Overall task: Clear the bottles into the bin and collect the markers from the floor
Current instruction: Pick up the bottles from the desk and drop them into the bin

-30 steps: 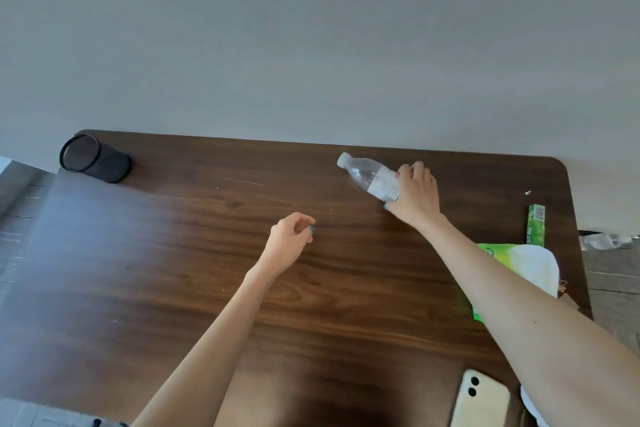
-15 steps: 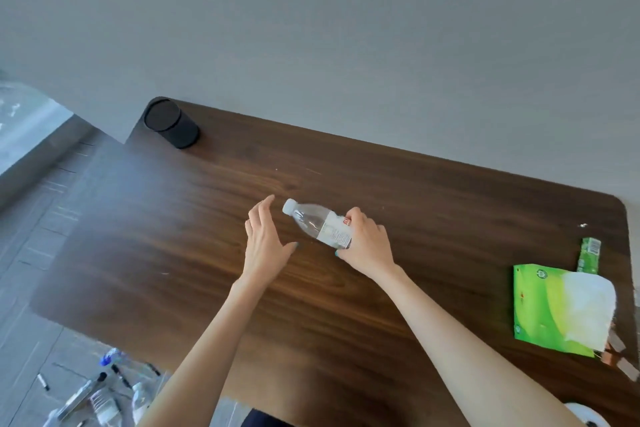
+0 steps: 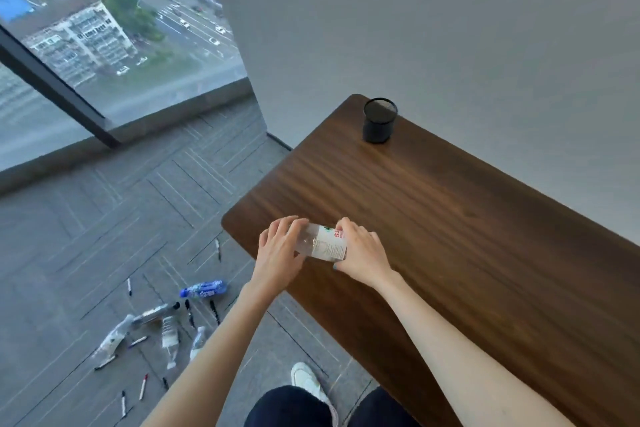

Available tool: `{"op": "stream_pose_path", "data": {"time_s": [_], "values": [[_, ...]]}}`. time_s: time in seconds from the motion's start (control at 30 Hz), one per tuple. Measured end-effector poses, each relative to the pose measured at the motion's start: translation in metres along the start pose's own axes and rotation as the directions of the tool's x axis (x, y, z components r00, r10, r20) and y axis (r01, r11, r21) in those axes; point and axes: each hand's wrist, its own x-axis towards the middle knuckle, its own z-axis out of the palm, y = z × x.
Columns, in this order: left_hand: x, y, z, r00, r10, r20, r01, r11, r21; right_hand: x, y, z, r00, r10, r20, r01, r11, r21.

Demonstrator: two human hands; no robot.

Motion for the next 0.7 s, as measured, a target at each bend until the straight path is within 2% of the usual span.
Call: {"op": "stream_pose_path", "data": {"time_s": [0.23, 0.43, 0.6, 0.7], "values": [[-0.039, -0.145, -0.05, 0.975, -0.202, -0.096, 0.203, 0.979, -0.001, 0.056, -0.143, 0.059, 0.979, -0.167, 0.121, 0.172, 0.984, -0.039], [-0.039, -0.216, -0.072, 0.941, -0.309, -0.135, 0.307, 0.951, -0.037, 0.107, -0.208, 0.092, 0.949, -0.242, 0.202, 0.262, 0.962, -0.074], [-0.004, -0.257, -0.082, 0.933, -0.337, -0.13, 0.33, 0.941, -0.067, 0.162, -0.231, 0.104, 0.959, -0.166, 0.229, 0.189, 0.978, -0.084], [0.03, -0.279, -0.087, 0.936, -0.341, -0.083, 0.336, 0.94, -0.066, 0.203, -0.234, 0.108, 0.971, -0.061, 0.232, 0.084, 0.992, -0.092]]}}
